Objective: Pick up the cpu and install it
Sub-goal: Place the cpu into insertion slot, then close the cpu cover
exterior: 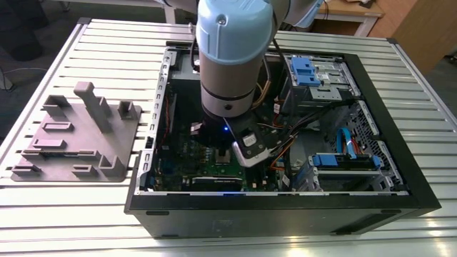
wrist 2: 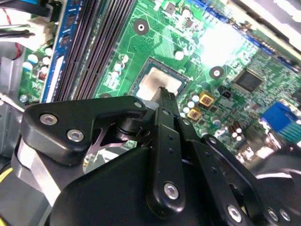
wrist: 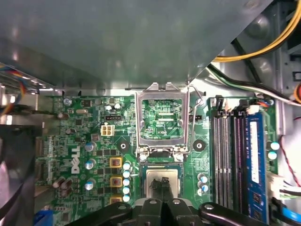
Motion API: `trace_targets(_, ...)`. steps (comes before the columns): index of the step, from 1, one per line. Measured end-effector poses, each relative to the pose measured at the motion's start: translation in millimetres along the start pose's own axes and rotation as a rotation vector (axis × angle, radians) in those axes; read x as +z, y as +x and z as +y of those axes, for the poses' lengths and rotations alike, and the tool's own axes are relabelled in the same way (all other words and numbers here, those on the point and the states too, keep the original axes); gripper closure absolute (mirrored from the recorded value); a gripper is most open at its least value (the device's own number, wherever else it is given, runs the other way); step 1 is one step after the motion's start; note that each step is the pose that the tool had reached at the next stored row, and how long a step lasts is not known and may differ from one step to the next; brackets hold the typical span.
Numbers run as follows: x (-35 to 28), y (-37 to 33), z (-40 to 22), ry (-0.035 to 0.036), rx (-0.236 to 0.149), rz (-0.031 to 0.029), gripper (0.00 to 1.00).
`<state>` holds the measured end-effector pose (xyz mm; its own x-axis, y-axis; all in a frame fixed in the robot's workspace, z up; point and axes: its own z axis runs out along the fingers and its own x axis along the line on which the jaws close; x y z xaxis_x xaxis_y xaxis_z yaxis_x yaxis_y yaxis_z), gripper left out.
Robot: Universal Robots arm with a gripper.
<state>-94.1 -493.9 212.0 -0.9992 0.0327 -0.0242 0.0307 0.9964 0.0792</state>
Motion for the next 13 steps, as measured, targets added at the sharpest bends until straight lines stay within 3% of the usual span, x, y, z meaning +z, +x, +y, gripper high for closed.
trace_targets(4,-8.6,-0.2,0.7,-0.0001,0.0,0.0,0.89)
trace_targets(13,-17.1,-0.4,1.4,-0.0001,0.0,0.0,0.89)
